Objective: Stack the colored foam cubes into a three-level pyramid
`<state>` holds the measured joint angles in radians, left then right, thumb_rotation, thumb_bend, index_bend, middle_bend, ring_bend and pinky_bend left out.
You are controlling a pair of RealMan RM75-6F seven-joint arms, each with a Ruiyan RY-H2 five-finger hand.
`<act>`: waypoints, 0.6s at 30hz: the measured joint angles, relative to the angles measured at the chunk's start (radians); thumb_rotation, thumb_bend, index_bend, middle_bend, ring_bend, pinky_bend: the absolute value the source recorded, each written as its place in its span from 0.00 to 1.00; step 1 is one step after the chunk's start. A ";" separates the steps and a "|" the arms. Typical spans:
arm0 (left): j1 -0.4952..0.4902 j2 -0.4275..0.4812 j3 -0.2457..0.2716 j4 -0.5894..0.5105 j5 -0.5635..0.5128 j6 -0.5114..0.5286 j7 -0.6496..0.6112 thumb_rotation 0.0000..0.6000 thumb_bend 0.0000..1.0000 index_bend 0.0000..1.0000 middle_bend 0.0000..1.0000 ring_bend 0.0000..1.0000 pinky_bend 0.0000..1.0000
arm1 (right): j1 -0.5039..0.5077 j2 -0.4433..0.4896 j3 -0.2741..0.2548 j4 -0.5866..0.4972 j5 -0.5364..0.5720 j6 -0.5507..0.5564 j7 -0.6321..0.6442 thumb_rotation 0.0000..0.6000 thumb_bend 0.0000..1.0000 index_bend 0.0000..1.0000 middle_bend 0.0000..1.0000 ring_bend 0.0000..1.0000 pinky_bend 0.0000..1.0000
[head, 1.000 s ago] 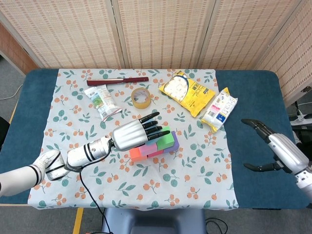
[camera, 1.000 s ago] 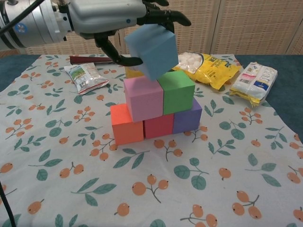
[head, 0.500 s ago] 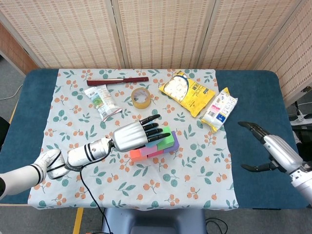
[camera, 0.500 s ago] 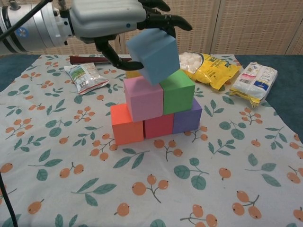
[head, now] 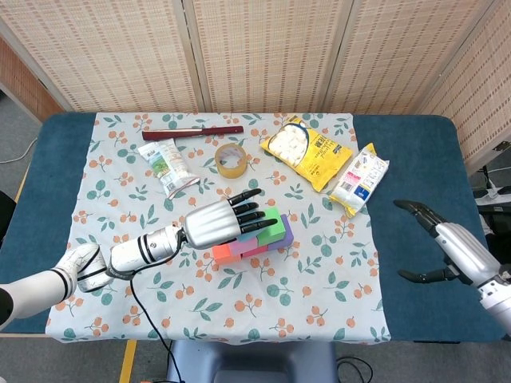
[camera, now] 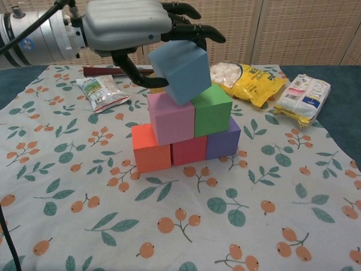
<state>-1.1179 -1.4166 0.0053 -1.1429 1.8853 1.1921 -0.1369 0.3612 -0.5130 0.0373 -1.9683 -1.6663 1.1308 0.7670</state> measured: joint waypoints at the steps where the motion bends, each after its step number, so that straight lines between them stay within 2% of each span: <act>1: 0.000 0.002 0.002 0.000 -0.001 -0.003 -0.003 1.00 0.47 0.03 0.53 0.23 0.09 | 0.000 -0.001 0.000 0.001 0.001 -0.001 0.000 1.00 0.05 0.00 0.05 0.00 0.12; 7: -0.001 0.012 0.008 0.001 -0.003 -0.008 -0.012 1.00 0.47 0.02 0.53 0.23 0.09 | -0.001 -0.005 -0.002 0.010 0.004 -0.007 0.006 1.00 0.05 0.00 0.05 0.00 0.12; 12: -0.002 0.019 0.011 -0.010 -0.001 -0.011 -0.010 1.00 0.47 0.01 0.47 0.22 0.09 | 0.000 -0.006 0.000 0.012 0.006 -0.010 0.006 1.00 0.06 0.00 0.05 0.00 0.12; 18: -0.001 0.027 0.014 -0.021 0.002 -0.010 -0.005 1.00 0.47 0.00 0.45 0.21 0.09 | -0.001 -0.008 -0.001 0.010 0.008 -0.014 -0.001 1.00 0.05 0.00 0.05 0.00 0.12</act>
<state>-1.1190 -1.3891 0.0190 -1.1640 1.8869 1.1824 -0.1417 0.3603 -0.5214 0.0363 -1.9584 -1.6587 1.1165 0.7661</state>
